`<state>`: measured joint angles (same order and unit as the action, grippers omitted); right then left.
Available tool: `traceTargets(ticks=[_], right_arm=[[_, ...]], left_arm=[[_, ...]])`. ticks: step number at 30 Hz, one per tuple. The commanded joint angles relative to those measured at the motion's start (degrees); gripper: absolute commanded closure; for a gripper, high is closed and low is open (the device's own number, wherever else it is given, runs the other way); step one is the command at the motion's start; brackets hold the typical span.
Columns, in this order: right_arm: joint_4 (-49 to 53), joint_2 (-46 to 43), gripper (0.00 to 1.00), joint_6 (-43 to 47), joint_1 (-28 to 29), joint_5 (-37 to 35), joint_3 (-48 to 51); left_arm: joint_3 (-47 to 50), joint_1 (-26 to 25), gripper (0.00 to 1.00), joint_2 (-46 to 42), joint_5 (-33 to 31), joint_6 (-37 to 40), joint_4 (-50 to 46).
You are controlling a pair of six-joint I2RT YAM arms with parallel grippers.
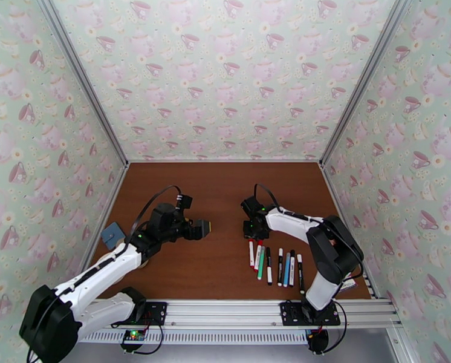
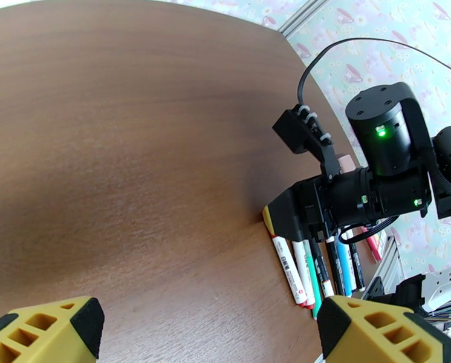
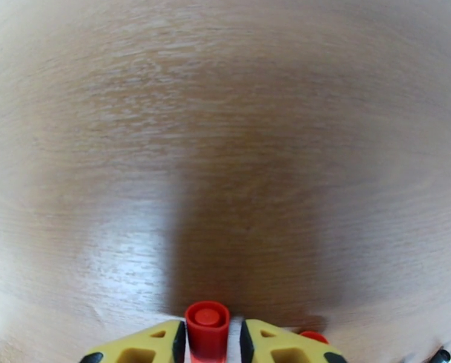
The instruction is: Open the pen caps
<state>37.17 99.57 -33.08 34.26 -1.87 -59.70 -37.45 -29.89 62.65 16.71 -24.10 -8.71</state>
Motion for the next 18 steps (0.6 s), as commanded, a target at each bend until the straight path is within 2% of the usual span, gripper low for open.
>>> traceTargets(ticks=[1, 10, 18], right_arm=[[-0.1, 0.8, 0.72, -1.4, 1.1, -1.7, -0.5], [-0.2, 1.9, 0.71, -2.2, 2.0, -2.2, -1.3], [-1.8, -0.1, 0.78, -2.8, 2.4, -1.9, -0.7]], left_arm=[[1.0, -0.2, 0.00, -0.3, 0.5, -1.4, 2.8], [1.2, -0.2, 0.00, -0.3, 0.7, -2.6, 3.9], [2.4, -0.2, 0.00, -0.7, 3.0, -4.9, 6.1]])
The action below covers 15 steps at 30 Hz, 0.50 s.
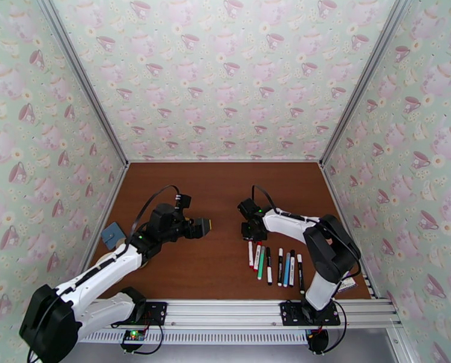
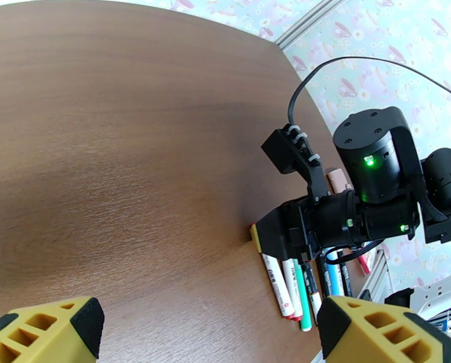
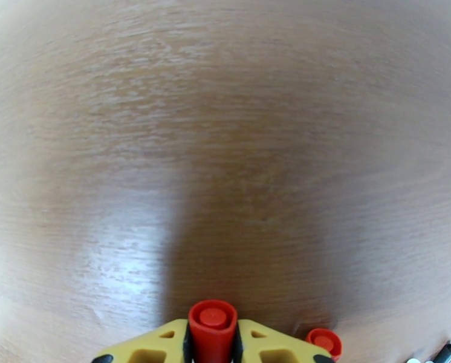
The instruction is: Open the pen caps
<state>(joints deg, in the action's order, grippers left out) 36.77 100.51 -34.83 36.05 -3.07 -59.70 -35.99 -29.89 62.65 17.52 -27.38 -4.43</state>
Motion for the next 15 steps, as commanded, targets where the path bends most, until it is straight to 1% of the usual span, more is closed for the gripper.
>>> traceTargets(ticks=[1, 4, 7, 10, 15], right_arm=[[-1.8, -1.7, 0.79, -1.3, 0.5, -0.7, -0.7], [-3.1, -3.9, 0.80, -2.1, 0.6, -0.5, -1.3], [-5.0, -6.7, 0.80, -3.0, 0.5, 0.8, -1.9], [-7.6, -9.8, 0.81, -3.7, 0.6, 2.6, -2.2], [-13.2, -14.7, 0.83, -5.4, 0.6, 6.5, -1.4]], left_arm=[[1.0, -0.2, 0.00, -0.7, 2.3, -1.7, 1.8], [1.4, -0.3, 0.02, -0.6, 3.0, -2.4, 1.8], [1.3, -0.2, 0.02, -0.1, 5.0, -4.0, 2.1], [1.5, -0.4, 0.04, 0.5, 7.0, -6.1, 3.5], [1.9, -1.6, 0.07, 1.4, 8.0, -9.4, 6.5]])
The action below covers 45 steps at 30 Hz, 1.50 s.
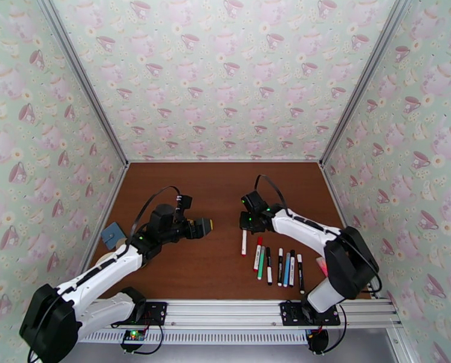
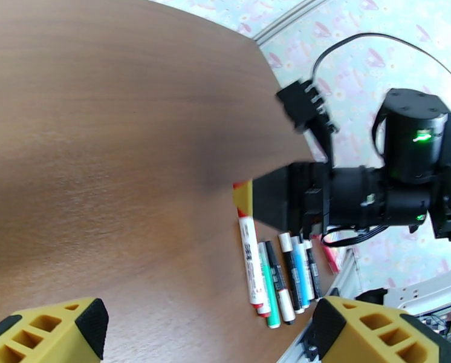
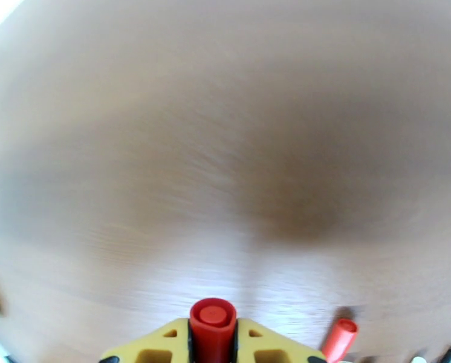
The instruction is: Open the pen caps
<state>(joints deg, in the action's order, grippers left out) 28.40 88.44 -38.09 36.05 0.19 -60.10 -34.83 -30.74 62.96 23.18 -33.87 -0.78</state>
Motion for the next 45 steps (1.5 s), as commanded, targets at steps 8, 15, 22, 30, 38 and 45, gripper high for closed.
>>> traceTargets(ticks=[8, 15, 22, 30, 38, 45], right_arm=[[-15.1, -7.5, 0.84, -5.0, 0.6, 9.6, 2.4], [-21.6, -8.7, 0.84, -7.2, 0.6, 14.8, 4.3], [-26.9, -8.9, 0.84, -8.6, 0.5, 17.2, 6.3], [-28.5, -9.1, 0.85, -9.1, 0.6, 18.0, 6.8], [-30.2, -9.1, 0.85, -10.7, 0.5, 18.5, 7.1], [-34.4, -9.7, 0.85, -13.8, 0.6, 17.8, 9.2]], left_arm=[[-1.2, -2.6, 0.20, 6.0, 6.7, -8.0, 9.8], [-3.9, -2.8, 0.29, 11.5, 13.2, -10.1, 16.9], [-5.8, -3.4, 0.37, 14.9, 14.3, -10.3, 18.4], [-7.8, -4.0, 0.45, 18.0, 14.0, -9.5, 17.6], [-8.5, -4.1, 0.57, 18.8, 14.9, -9.7, 20.3], [-7.2, -4.4, 0.67, 18.8, 14.7, -8.1, 21.1]])
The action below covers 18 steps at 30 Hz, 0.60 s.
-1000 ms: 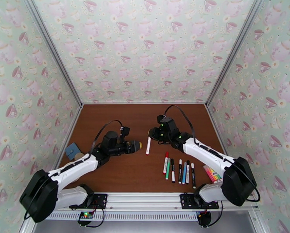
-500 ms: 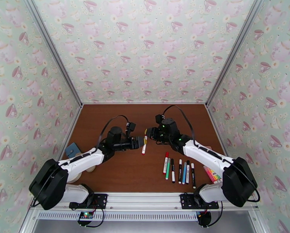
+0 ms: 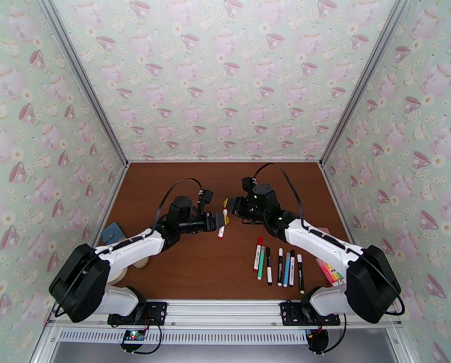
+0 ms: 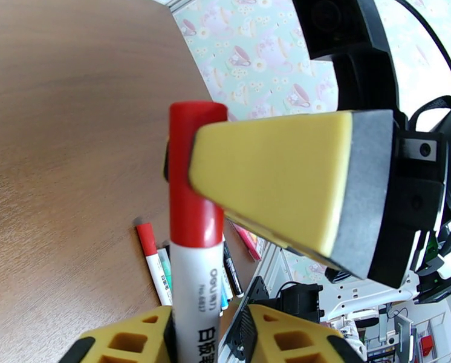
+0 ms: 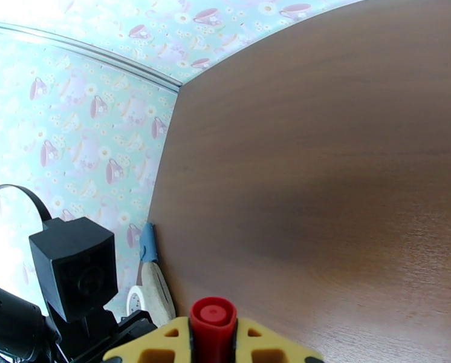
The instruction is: Open the pen caps
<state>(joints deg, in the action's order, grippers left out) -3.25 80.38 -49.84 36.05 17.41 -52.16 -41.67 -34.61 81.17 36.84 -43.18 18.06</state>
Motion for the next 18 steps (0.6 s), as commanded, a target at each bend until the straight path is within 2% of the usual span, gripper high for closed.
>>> traceTargets(ticks=[1, 7, 18], right_arm=[[-3.0, -1.6, 0.85, -2.1, 0.5, 0.5, 1.4], [-4.7, -1.1, 0.85, -3.2, 0.5, 1.3, 2.1], [-6.3, -1.4, 0.86, -4.0, 0.5, 1.8, 2.7]], left_arm=[[-0.1, -0.6, 0.68, 0.5, 0.9, 1.2, 2.5], [0.3, -1.6, 0.64, 0.6, 1.4, 3.1, 3.1], [0.3, -1.9, 0.65, 0.8, 0.2, 4.9, 1.4]])
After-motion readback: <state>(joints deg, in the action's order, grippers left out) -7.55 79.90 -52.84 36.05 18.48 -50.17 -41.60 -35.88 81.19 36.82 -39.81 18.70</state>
